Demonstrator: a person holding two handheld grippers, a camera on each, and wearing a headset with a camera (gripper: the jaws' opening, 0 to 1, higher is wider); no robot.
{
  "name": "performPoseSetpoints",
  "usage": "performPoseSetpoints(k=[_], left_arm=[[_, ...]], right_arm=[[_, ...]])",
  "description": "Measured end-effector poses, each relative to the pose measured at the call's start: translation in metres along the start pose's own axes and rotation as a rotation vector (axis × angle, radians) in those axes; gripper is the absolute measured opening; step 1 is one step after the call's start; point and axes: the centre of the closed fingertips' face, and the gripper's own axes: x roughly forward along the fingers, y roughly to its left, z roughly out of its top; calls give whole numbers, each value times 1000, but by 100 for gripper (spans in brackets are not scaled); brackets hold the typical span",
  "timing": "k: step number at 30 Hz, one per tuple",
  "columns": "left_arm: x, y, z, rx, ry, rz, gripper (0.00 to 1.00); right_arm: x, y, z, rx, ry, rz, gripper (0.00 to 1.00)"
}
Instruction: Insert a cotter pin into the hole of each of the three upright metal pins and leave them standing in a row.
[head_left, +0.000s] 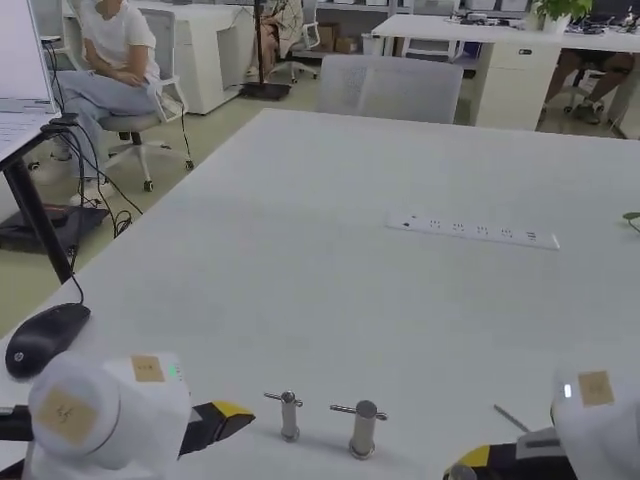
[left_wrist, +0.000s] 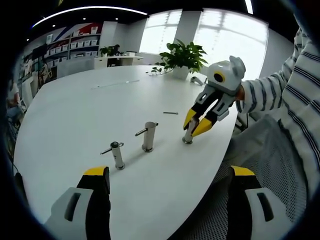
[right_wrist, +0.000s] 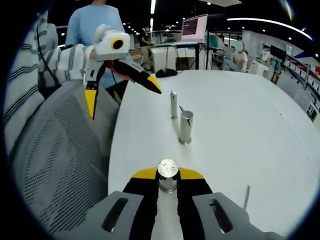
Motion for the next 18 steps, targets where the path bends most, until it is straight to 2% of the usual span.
performPoseSetpoints(k=[18], left_arm=[[2, -1, 4, 16, 4, -8, 99]], right_arm=[[4, 1, -3, -21, -9, 8, 13]])
